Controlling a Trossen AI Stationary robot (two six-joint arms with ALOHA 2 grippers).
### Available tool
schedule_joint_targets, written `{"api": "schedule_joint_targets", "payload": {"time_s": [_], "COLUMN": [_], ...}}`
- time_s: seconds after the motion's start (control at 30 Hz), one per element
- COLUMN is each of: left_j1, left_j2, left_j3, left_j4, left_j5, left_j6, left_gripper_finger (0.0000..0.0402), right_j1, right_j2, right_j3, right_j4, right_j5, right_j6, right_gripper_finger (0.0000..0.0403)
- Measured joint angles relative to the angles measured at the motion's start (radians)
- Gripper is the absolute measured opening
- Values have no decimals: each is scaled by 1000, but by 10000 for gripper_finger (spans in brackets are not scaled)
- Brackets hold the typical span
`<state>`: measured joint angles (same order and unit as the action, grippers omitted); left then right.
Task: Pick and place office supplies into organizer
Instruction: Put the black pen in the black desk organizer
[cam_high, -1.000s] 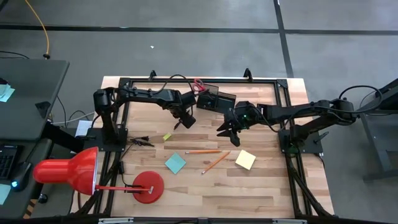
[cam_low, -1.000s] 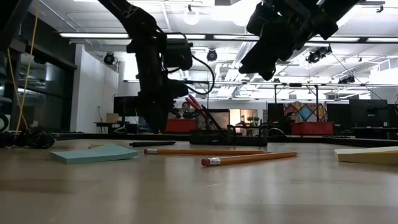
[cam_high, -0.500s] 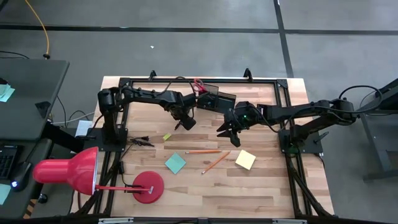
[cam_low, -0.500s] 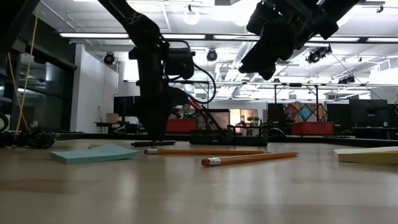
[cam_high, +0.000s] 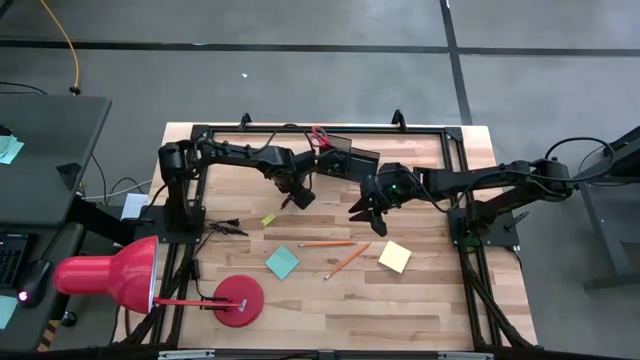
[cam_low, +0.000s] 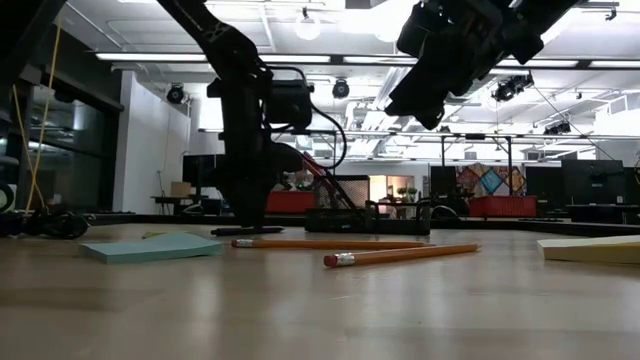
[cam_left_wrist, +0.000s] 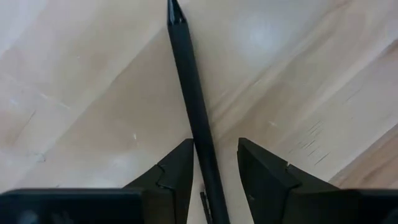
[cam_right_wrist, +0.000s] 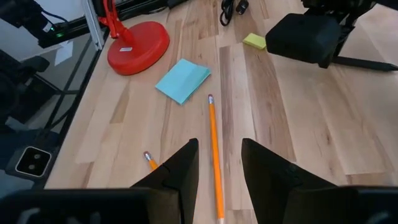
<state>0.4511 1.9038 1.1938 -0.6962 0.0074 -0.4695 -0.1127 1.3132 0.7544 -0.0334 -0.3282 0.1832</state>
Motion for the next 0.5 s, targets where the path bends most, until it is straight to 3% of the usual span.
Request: {"api": "schedule_joint_targets", "payload": {"time_s": [0.3,0.5], "left_j1": [-12,-41], "left_j2": [0,-1], "left_j3": [16,17], "left_j4": [68,-10], "left_j5": [37,-120], "left_j6": [49,123], "left_gripper_finger": [113,113], "right_j1": [0,-1], "right_j2": [0,0], "right_j3": [0,0], "right_j4": [0,0], "right_j5": [86,119], "right_j6": [148,261], "right_gripper_finger": [112,112]}}
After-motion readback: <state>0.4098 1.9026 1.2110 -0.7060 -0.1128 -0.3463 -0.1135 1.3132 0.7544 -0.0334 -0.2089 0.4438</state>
